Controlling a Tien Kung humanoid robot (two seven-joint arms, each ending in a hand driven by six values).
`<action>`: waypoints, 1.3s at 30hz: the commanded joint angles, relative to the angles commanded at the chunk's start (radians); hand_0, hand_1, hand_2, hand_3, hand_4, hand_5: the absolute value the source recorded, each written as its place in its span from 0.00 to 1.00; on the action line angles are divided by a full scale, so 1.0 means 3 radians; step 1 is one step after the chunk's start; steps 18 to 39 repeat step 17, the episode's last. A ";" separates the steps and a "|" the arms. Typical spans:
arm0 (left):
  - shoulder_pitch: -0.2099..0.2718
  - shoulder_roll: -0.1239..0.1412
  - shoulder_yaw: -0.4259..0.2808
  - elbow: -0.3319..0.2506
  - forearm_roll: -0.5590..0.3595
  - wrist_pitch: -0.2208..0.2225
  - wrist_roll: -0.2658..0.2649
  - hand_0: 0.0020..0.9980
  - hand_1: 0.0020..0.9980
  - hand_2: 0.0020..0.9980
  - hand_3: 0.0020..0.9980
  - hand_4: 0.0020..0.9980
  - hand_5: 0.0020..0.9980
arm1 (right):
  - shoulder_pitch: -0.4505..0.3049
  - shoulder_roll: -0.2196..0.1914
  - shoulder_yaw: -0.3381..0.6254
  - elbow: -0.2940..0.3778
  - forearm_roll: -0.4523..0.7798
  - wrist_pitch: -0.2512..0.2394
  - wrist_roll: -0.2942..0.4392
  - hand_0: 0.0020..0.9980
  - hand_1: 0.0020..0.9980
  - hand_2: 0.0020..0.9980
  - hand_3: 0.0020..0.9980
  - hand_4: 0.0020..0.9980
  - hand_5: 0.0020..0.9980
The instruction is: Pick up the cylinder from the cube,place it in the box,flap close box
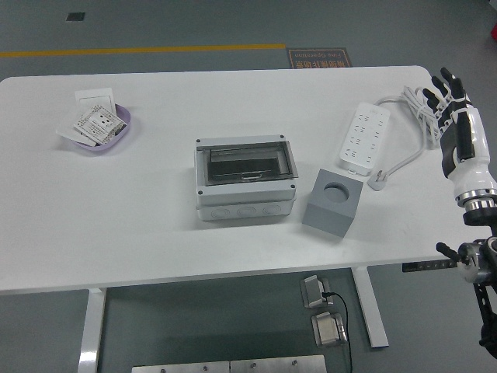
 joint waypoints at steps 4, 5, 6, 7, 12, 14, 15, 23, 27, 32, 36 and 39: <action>0.0000 -0.0001 0.0017 0.0000 -0.0017 0.0000 0.0004 0.59 0.66 0.61 0.60 0.67 0.30 | 0.0001 0.0006 0.0001 -0.0001 -0.0002 -0.0007 0.0000 0.99 0.91 0.95 0.99 1.00 1.00; 0.0001 0.0000 0.0021 0.0000 -0.0020 0.0000 0.0005 0.59 0.66 0.61 0.60 0.67 0.30 | 0.0002 0.0008 0.0001 -0.0001 -0.0004 -0.0008 -0.0001 0.99 0.91 0.95 0.99 1.00 1.00; 0.0001 0.0000 0.0023 0.0000 -0.0022 0.0000 0.0005 0.59 0.66 0.61 0.60 0.67 0.30 | 0.0002 0.0010 0.0001 0.0000 -0.0006 -0.0010 -0.0001 0.99 0.91 0.95 0.99 1.00 1.00; 0.0001 0.0000 0.0025 0.0000 -0.0025 0.0000 0.0006 0.59 0.66 0.61 0.60 0.67 0.29 | 0.0002 0.0011 0.0002 0.0000 -0.0007 -0.0011 -0.0002 0.99 0.91 0.95 0.99 1.00 1.00; -0.0001 0.0002 0.0020 0.0000 -0.0019 0.0000 0.0004 0.59 0.66 0.61 0.60 0.67 0.29 | -0.0005 0.0015 0.0001 0.0001 -0.0010 -0.0017 -0.0001 0.99 0.91 0.95 0.99 1.00 1.00; -0.0002 0.0004 0.0015 0.0000 -0.0012 0.0000 0.0003 0.59 0.66 0.61 0.60 0.67 0.29 | -0.0007 0.0021 -0.0001 0.0000 -0.0010 -0.0018 0.0000 0.99 0.91 0.95 0.99 1.00 1.00; -0.0003 0.0005 0.0012 0.0000 -0.0009 0.0000 0.0003 0.59 0.66 0.61 0.60 0.67 0.29 | -0.0007 0.0024 -0.0001 0.0001 -0.0011 -0.0018 0.0002 0.99 0.91 0.95 0.99 1.00 1.00; -0.0004 0.0007 0.0011 0.0000 -0.0007 0.0000 0.0002 0.59 0.66 0.61 0.60 0.67 0.29 | -0.0006 0.0027 0.0001 0.0002 -0.0010 -0.0018 0.0005 0.99 0.91 0.95 0.99 1.00 1.00; -0.0004 0.0007 0.0011 0.0000 -0.0007 0.0000 0.0002 0.59 0.66 0.61 0.60 0.67 0.29 | -0.0006 0.0027 0.0001 0.0002 -0.0010 -0.0018 0.0005 0.99 0.91 0.95 0.99 1.00 1.00; -0.0004 0.0007 0.0011 0.0000 -0.0007 0.0000 0.0002 0.59 0.66 0.61 0.60 0.67 0.29 | -0.0006 0.0027 0.0001 0.0002 -0.0010 -0.0018 0.0005 0.99 0.91 0.95 0.99 1.00 1.00; -0.0004 0.0007 0.0011 0.0000 -0.0007 0.0000 0.0002 0.59 0.66 0.61 0.60 0.67 0.29 | -0.0006 0.0027 0.0001 0.0002 -0.0010 -0.0018 0.0005 0.99 0.91 0.95 0.99 1.00 1.00; -0.0004 0.0007 0.0011 0.0000 -0.0007 0.0000 0.0002 0.59 0.66 0.61 0.60 0.67 0.29 | -0.0006 0.0027 0.0001 0.0002 -0.0010 -0.0018 0.0005 0.99 0.91 0.95 0.99 1.00 1.00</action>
